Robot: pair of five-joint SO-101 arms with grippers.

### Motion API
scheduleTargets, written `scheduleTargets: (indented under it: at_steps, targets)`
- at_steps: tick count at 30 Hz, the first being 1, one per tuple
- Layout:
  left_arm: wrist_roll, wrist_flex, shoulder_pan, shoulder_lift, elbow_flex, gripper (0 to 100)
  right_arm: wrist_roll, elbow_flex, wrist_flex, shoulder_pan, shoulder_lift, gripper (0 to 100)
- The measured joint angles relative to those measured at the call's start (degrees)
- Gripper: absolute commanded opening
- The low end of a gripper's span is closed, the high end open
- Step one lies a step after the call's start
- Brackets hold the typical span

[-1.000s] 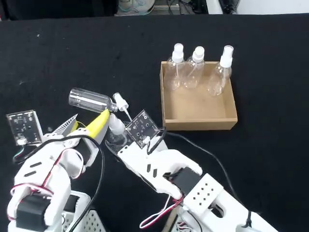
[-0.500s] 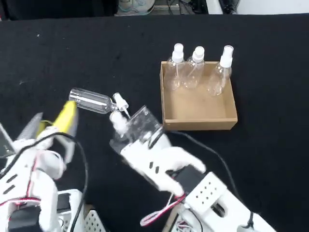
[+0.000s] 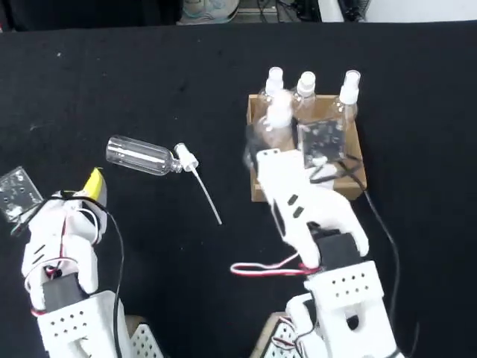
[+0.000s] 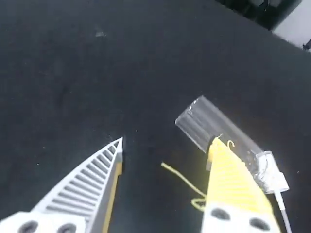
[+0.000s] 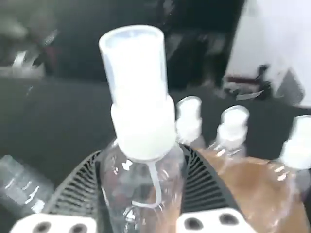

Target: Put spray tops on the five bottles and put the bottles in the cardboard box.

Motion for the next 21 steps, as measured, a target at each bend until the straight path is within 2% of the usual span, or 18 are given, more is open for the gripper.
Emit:
scheduleTargets:
  at_steps: [5, 10, 21]
  targets:
    - [0.18, -3.08, 0.0, 0.0, 4.13, 27, 0.62, 10.55, -15.82, 2.81, 0.09, 1.1]
    - [0.18, -3.69, 0.09, 0.0, 4.48, 27, 4.48, 12.04, -24.44, 4.04, 5.19, 1.1]
    - [0.18, -3.69, 0.09, 0.0, 5.45, 27, 5.01, 3.52, -26.99, 5.27, 29.01, 1.1]
